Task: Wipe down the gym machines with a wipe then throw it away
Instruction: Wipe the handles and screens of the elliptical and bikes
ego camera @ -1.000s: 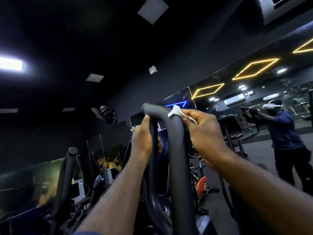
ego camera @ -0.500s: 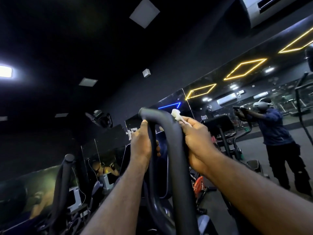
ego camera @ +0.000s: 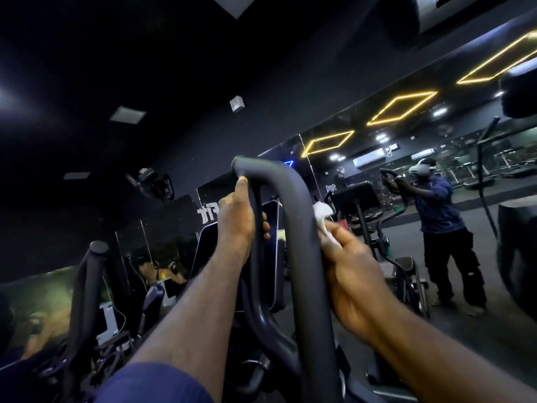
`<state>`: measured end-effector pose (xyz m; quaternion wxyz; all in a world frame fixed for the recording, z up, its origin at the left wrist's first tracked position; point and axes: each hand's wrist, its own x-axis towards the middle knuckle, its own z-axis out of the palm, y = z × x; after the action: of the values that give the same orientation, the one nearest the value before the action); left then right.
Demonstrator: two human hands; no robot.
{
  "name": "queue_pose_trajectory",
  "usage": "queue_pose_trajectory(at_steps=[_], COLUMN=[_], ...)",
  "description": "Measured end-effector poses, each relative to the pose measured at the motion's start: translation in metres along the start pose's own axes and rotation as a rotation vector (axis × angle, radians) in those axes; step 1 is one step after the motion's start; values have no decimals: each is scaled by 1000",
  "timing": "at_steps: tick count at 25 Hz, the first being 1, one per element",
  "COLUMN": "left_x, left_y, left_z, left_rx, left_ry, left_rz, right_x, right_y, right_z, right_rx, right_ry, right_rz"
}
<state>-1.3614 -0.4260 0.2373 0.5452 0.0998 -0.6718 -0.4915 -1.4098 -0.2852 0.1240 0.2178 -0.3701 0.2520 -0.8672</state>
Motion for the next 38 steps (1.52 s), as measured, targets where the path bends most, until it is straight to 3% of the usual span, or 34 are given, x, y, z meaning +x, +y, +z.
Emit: queue_pose_trajectory(at_steps=[6,10,12,15,16,18,24,28,31,35,38], left_x=[-5,-16,-16,-21,-22,-23,-14,-13,-17,-23,-24], left_y=[-6,-19,-24,-20,-19,-18,-25,-23,-24,-26,-25], left_z=[-9,-21,-25,-24,-25,-27,-24,-27,-27,-28,-29], left_rx=[38,-65,-86,-150,-153,-106,-58,17,47,114,98], left_ry=[-63,-179,-223,-229,-219,-200,-206,-191,-195,-188,-177], left_rz=[-4,-41,-40,-81,-84,-61,-35,-19,-40,-3,22], right_x=[-6,-62,-89,-58,-47,-48,-118,-73,-103,-131,-84], right_y=[1,33,41,8,-4,-8,8,-21,3,-3,-26], right_z=[0,-12,-11,3,11,12,4,49,38,33,54], right_rx=[-22,-323,-512,-1028,-1212,-1493,-2057,-2246,-2298,-2342,-2403], right_ry=[85,236,290,299,256,125,-225,-202,-388,-589,-549], right_rz=[-48,-153,-310,-758,-903,-1000,-982,-864,-699,-692,-690])
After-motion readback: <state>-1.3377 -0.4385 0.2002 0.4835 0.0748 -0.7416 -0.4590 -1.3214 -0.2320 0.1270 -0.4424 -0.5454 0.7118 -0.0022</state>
